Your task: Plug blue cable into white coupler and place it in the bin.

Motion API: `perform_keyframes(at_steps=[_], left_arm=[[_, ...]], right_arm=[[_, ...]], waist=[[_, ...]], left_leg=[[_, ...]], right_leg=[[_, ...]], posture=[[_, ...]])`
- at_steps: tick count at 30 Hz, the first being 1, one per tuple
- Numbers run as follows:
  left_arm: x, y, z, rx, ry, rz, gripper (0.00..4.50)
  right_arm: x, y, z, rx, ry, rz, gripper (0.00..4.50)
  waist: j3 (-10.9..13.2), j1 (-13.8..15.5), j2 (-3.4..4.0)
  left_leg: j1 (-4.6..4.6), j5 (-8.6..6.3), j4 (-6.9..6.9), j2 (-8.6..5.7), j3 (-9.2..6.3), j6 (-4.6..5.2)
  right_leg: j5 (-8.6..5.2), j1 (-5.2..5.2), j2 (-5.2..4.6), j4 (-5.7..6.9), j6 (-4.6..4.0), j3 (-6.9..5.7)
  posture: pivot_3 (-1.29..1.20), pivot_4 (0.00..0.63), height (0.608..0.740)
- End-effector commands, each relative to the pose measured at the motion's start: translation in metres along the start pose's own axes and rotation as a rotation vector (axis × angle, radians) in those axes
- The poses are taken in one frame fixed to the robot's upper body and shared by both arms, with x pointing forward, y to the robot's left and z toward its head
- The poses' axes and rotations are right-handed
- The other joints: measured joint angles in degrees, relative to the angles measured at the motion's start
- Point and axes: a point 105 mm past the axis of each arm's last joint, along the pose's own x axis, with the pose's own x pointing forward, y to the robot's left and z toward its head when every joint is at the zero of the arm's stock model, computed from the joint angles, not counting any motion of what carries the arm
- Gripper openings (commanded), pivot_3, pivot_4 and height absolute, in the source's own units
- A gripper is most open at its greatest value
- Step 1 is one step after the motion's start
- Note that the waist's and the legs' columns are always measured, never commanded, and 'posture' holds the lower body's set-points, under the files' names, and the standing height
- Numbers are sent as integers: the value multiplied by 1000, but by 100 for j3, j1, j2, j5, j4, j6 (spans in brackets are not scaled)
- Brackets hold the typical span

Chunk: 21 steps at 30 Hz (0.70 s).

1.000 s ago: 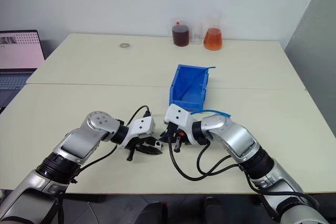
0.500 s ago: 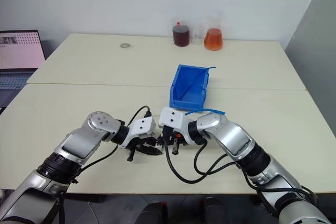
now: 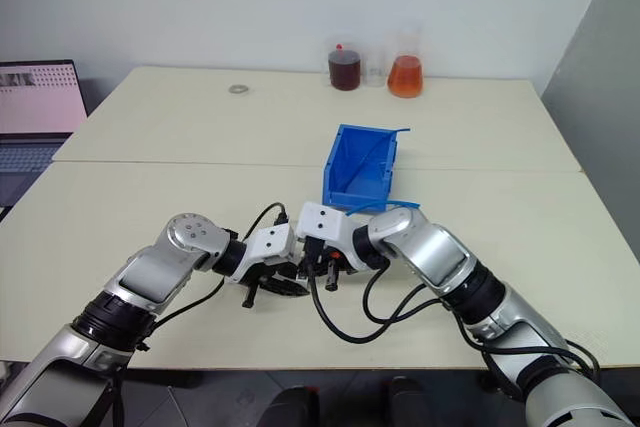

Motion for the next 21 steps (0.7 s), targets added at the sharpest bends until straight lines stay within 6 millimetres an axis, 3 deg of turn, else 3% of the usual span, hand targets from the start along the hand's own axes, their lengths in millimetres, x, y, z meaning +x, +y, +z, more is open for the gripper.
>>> perform_keyframes(at_steps=[1,8,21], left_arm=[[8,-6,-12,-36,36,-15,795],[7,-8,-13,-46,35,-15,795],[8,-8,-15,-56,37,-6,795]], right_arm=[[22,21,-17,-14,93,101,108],[36,31,-27,-4,123,138,108],[44,38,-41,37,182,208,108]], waist=[[-16,-5,6],[-88,-22,24],[-133,-45,51]], left_leg=[[3,0,-1,0,3,0],[32,-2,-10,2,16,4],[48,-9,-16,7,19,15]], right_leg=[[0,1,1,0,0,-1],[-2,13,4,0,-1,6],[-4,17,17,1,-5,16]], posture=[[0,150,740],[0,150,740],[0,150,740]])
